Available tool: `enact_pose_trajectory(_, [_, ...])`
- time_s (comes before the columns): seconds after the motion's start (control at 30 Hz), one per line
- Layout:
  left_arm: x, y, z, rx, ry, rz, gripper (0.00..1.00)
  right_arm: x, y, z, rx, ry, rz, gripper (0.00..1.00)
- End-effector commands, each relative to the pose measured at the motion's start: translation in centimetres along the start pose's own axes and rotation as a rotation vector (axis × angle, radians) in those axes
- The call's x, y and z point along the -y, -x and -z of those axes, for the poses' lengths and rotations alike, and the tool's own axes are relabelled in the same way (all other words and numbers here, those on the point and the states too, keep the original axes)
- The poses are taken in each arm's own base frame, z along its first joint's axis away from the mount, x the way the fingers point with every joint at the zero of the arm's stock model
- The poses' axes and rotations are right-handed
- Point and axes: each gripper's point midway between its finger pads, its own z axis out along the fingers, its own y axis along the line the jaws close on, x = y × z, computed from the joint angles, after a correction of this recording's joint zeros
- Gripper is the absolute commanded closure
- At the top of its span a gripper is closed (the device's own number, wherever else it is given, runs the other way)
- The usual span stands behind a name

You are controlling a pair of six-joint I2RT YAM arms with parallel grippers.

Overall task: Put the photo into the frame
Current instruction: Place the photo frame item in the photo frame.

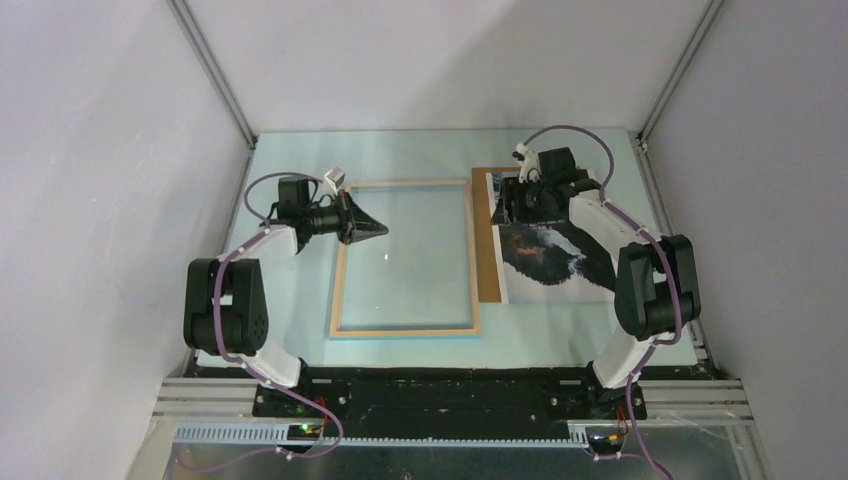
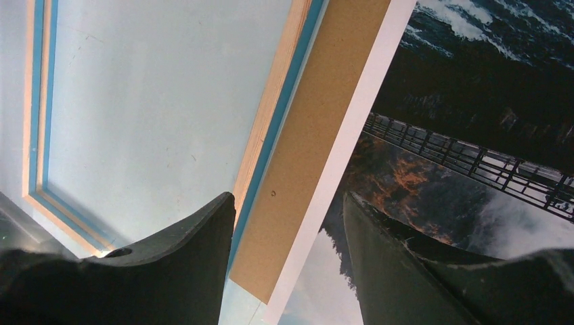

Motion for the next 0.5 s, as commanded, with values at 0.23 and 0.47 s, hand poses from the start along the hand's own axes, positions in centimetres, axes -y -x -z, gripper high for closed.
enact_pose_trajectory(0.23, [0.2,0.3,-0.1,0.015,-0.021,-0.079,1.00,-0.4,1.2,0.9,0.047,-0.005,0.035,0.36])
enact_pose_trajectory(0.47, [-2.3,0.6,-0.6,0.035,0.039,-0.090,1.00,-0.3,1.2,1.0,0.044,-0.001,0.028,0.36])
